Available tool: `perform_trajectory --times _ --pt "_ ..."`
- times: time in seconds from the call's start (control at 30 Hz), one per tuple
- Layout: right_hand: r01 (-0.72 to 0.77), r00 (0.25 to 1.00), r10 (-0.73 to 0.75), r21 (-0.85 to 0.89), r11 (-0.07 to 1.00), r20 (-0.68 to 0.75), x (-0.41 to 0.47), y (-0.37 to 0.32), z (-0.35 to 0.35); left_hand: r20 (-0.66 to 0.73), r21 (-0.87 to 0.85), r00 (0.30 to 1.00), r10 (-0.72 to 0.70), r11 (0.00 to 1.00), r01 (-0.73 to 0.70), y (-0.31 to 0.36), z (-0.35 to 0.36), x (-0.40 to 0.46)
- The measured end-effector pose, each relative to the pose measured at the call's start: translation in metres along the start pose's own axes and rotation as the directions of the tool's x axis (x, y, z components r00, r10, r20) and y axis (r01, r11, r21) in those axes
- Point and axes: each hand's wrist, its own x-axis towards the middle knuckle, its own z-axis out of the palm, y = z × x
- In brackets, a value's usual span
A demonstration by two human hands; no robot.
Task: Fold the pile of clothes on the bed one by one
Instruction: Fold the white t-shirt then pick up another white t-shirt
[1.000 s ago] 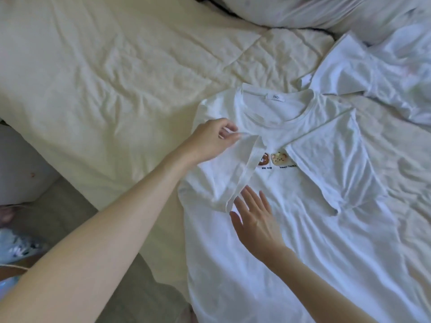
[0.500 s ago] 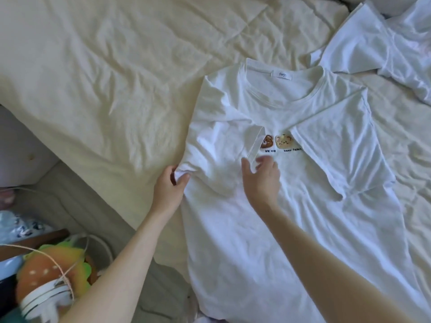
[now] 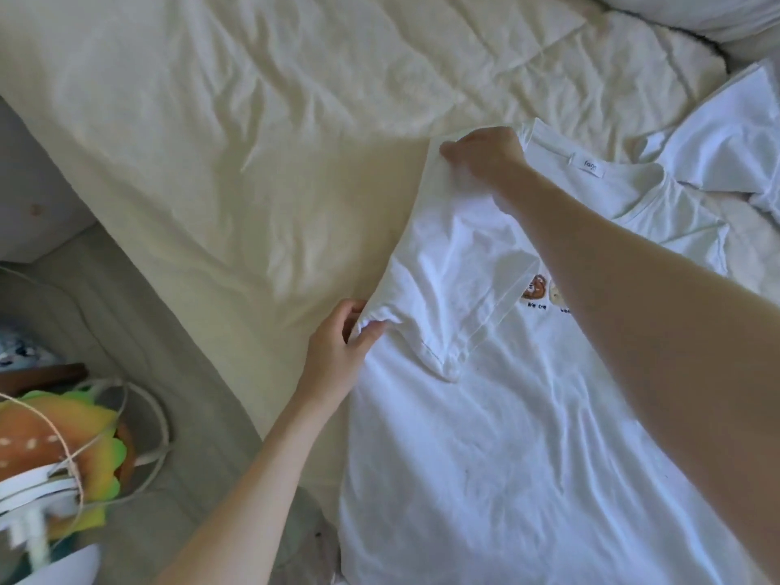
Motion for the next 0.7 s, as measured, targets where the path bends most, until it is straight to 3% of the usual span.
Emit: perform_trajectory --times 0.1,0.2,0.33,0.43,0.5,0.53,0.6,0.63,0.7 --pt "0.022 0.998 -0.017 0.087 0.996 -0.054 0.014 -0.01 0.009 -0.049 0.012 0.998 0.035 0.999 -0.035 -0.006 0.003 -0.001" --pt "0.075 0.997 -0.073 0.042 0.996 -0.037 0.022 -0.016 0.023 -0.055 0.003 0.996 0.064 0.998 -0.063 -0.011 0.004 -0.004" --pt "0.146 0.986 -0.142 0.046 0.988 -0.093 0.02 -0.011 0.027 -0.012 0.016 1.0 -0.017 1.0 0.017 -0.008 0.0 0.0" --pt "0.253 0.918 -0.289 -0.16 0.954 -0.272 -0.002 0.006 0.019 0.02 0.063 0.982 -0.189 0.98 0.188 0.004 0.003 0.006" --pt "0.23 0.862 -0.352 -0.338 0.913 -0.364 -0.025 0.027 0.008 0.015 0.099 0.972 -0.233 0.968 0.231 0.014 0.008 0.011" --pt "0.178 0.849 -0.317 -0.337 0.925 -0.422 -0.036 0.041 0.003 0.007 0.091 0.974 -0.226 0.97 0.224 0.017 0.011 0.013" --pt "-0.012 0.849 -0.075 -0.162 0.987 -0.522 -0.057 0.073 -0.005 -0.015 0.095 0.982 -0.189 0.977 0.19 0.017 0.014 0.018" --pt "-0.128 0.858 0.103 -0.015 0.992 -0.503 -0.067 0.089 -0.006 -0.034 0.127 0.983 -0.178 0.975 0.181 0.016 0.015 0.021" --pt "-0.312 0.885 0.363 0.207 0.927 -0.292 -0.09 0.113 -0.001 -0.077 0.219 0.979 -0.188 0.955 0.2 0.013 0.017 0.025"
